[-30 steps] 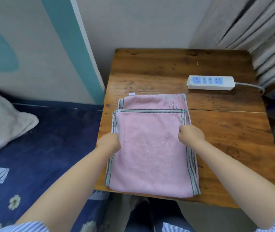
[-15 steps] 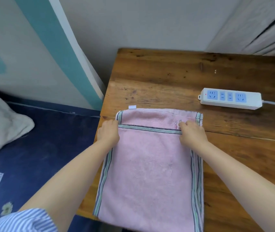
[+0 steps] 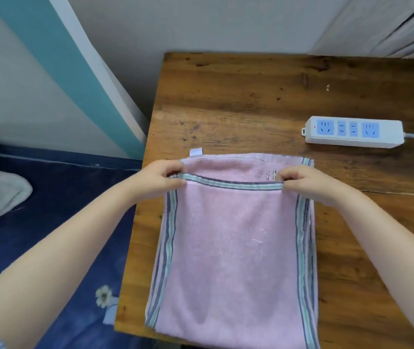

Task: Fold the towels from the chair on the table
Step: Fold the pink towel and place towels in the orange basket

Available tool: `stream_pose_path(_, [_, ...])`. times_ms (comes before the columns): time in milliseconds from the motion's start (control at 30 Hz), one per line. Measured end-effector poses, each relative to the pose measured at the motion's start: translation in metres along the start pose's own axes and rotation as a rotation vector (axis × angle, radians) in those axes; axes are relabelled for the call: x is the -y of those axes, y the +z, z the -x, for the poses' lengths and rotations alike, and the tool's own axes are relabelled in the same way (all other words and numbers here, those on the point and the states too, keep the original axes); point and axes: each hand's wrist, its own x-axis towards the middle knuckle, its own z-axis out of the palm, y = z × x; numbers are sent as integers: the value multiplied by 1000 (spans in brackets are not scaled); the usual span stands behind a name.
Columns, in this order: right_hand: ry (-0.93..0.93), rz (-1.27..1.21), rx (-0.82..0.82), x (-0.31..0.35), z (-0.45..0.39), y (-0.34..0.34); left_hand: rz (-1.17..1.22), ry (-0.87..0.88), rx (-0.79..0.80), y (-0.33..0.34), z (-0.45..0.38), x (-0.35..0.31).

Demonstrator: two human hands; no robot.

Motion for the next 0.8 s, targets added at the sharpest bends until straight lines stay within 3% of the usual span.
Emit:
stream_pose_path(133, [-24,16,-156,4,-2,-16,402,-54,-99,-8,-18,-4])
stream_pose_path(167, [-18,83,-215,2,-3,-19,375,-100,-158,-6,-26,0])
stream_pose_path(267, [79,367,-400,-8,-12,-18,-84,-242,-254,4,-52,14])
stream_pose_path(333, [162,488,-461,-16,-20,-14,-200,-281,-283,10,-65,23])
stream_pose_path(500, [220,478,-503,-32,-27,-8,-180,-297,-331,9,-81,31])
stream_pose_path(633, [227,609,-435,-36,-27,1,-275,-134,-320,12,-73,31])
stream_pose_path(800, [153,620,-504,-35,-28,2,30,-149,-190,9,-80,15])
